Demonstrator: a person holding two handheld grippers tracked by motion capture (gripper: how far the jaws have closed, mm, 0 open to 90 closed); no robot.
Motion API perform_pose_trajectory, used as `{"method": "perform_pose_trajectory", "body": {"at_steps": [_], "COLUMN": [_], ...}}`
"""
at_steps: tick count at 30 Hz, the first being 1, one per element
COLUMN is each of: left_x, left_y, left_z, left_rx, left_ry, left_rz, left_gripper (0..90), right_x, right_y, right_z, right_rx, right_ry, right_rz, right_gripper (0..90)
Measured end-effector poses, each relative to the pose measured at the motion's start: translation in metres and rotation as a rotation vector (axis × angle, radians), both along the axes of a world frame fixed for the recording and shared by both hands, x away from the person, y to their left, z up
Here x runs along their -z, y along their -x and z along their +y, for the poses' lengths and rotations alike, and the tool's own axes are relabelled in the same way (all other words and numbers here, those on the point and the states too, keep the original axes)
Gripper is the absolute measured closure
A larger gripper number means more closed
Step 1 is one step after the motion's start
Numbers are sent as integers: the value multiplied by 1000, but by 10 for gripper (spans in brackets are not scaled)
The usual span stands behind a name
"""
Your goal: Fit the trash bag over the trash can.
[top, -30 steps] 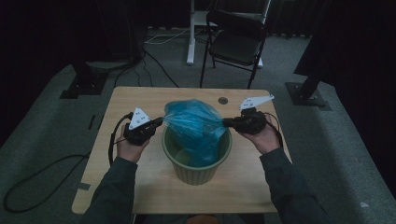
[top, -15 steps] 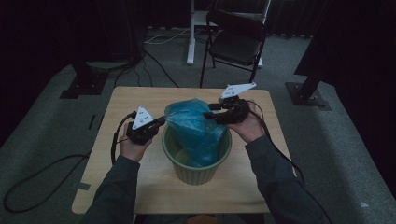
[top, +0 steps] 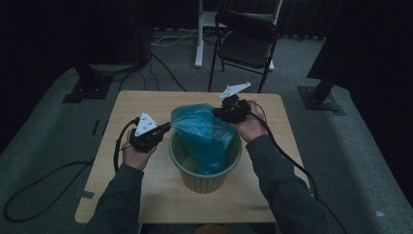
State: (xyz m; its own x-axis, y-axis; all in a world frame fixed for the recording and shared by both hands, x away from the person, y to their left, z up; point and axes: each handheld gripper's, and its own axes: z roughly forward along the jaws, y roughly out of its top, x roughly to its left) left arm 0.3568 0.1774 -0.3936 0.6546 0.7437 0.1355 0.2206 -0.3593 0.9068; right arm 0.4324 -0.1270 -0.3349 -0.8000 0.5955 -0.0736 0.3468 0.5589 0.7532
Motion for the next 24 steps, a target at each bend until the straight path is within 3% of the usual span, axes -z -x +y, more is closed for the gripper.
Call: {"method": "perform_pose_trajectory", "body": {"at_steps": [5,13,19,24], "left_x": [4,13,10,-5], "left_y": [3,9,8,4], "left_z": [8,19,19,12], "left_rx": [-12,-31,-45,-15], "left_ry": [8,4,21,37], "left_rz": [8,30,27,16], "left_gripper": [899,899,897,794], "right_x": [2,10,13,10], "right_y": [3,21,27,30], "right_z": [-28,-66,-77,-70], "right_rx": [67,123,87,54], "right_ry": [-64,-134,-218,-243], "right_rz": [28,57,77,71], "right_gripper": [900,900,900,900]}}
